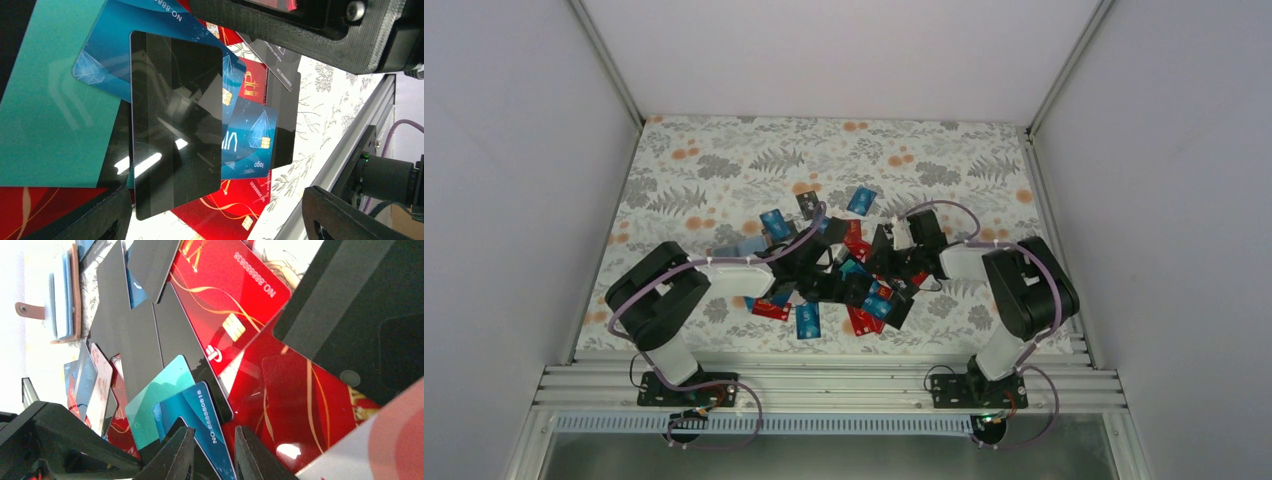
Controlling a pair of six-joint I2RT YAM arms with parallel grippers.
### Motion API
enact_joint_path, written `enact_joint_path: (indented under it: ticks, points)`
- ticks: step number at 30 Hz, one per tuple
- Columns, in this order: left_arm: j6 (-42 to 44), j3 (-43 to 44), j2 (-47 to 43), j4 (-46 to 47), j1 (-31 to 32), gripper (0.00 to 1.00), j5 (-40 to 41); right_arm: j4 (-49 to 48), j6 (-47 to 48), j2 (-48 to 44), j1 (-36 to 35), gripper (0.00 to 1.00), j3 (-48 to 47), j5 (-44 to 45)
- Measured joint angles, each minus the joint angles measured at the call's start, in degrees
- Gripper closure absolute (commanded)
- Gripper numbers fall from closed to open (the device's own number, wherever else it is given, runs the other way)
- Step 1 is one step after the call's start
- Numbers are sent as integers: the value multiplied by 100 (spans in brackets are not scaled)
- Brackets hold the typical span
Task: Put the credit cards into the card holder
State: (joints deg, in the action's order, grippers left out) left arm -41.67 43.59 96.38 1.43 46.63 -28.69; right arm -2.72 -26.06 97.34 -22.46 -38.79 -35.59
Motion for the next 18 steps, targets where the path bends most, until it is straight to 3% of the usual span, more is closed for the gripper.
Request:
enact_joint_path:
  ticks: [12,18]
  points:
    - [48,-39,-323,-608,26,14,455,761,79,-960,0,74,28,190]
    - [46,-70,-345,-608,26,14,457,839,66,-1019,0,76,33,61]
